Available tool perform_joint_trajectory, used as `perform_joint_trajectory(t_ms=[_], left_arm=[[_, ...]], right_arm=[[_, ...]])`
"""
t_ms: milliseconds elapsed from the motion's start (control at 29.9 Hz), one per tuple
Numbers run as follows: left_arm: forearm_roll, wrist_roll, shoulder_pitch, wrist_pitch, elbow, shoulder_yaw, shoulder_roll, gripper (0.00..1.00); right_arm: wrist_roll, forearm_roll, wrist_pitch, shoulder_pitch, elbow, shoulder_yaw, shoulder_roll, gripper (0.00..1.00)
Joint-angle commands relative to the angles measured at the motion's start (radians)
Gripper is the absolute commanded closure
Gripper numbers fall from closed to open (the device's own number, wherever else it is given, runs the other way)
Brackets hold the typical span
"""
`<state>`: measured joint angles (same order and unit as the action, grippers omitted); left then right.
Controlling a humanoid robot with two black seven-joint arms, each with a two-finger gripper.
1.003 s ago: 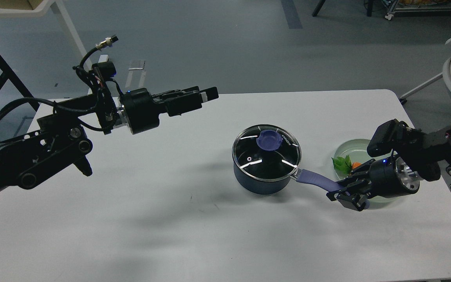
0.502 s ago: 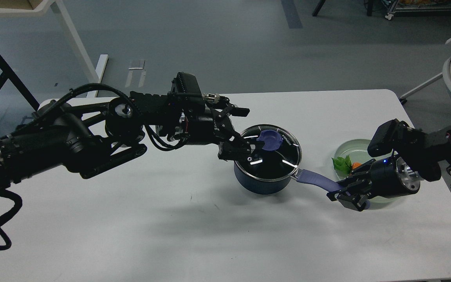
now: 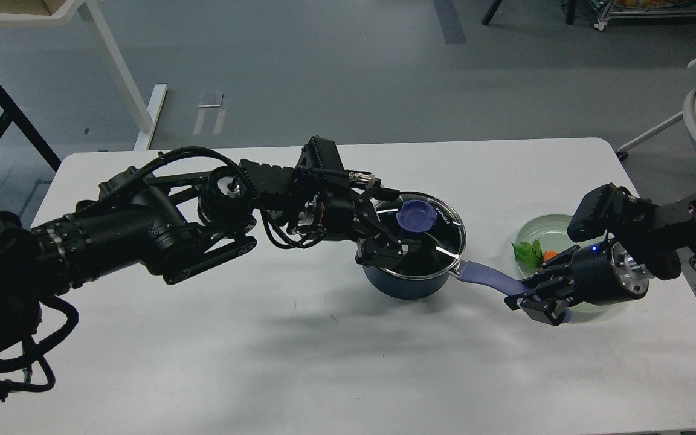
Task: Open pot lid
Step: 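Reach the left gripper over the pan to the purple lid knob, then close the left gripper on the purple knob of the glass lid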
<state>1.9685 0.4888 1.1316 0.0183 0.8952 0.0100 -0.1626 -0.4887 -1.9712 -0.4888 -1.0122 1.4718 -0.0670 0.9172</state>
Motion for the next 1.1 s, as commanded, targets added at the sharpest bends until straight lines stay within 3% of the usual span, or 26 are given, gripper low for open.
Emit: perform_joint_trajectory(t_ms=[0,535,802,936,1070], left_arm=[[0.003,0.0,0.002,-0.001,-0.054,-0.002,0.04,0.01],[0.003,0.0,0.0,-0.049,-0.179,-0.015,0.14,0.02],[0.0,0.0,-0.001,-0.072,-0.193,-0.047,0.15,0.18],[0.0,0.0,-0.001,-0.089,-0.219,-0.061,0.163,0.19],[-0.002,0.0,0.0,-0.106,-0.242,-0.061,0.163,0.29]], right_arm=[[0.0,0.0,0.0,0.001,0.001,0.0,-0.003,0.69],[0.0,0.0,0.0,0.0,0.002,0.0,-0.001,0.69],[0.0,0.0,0.0,0.0,0.002,0.0,0.003,0.69],[0.0,0.0,0.0,0.001,0.002,0.0,0.003,0.69],[0.0,0.0,0.0,0.003,0.002,0.0,0.005,0.69]])
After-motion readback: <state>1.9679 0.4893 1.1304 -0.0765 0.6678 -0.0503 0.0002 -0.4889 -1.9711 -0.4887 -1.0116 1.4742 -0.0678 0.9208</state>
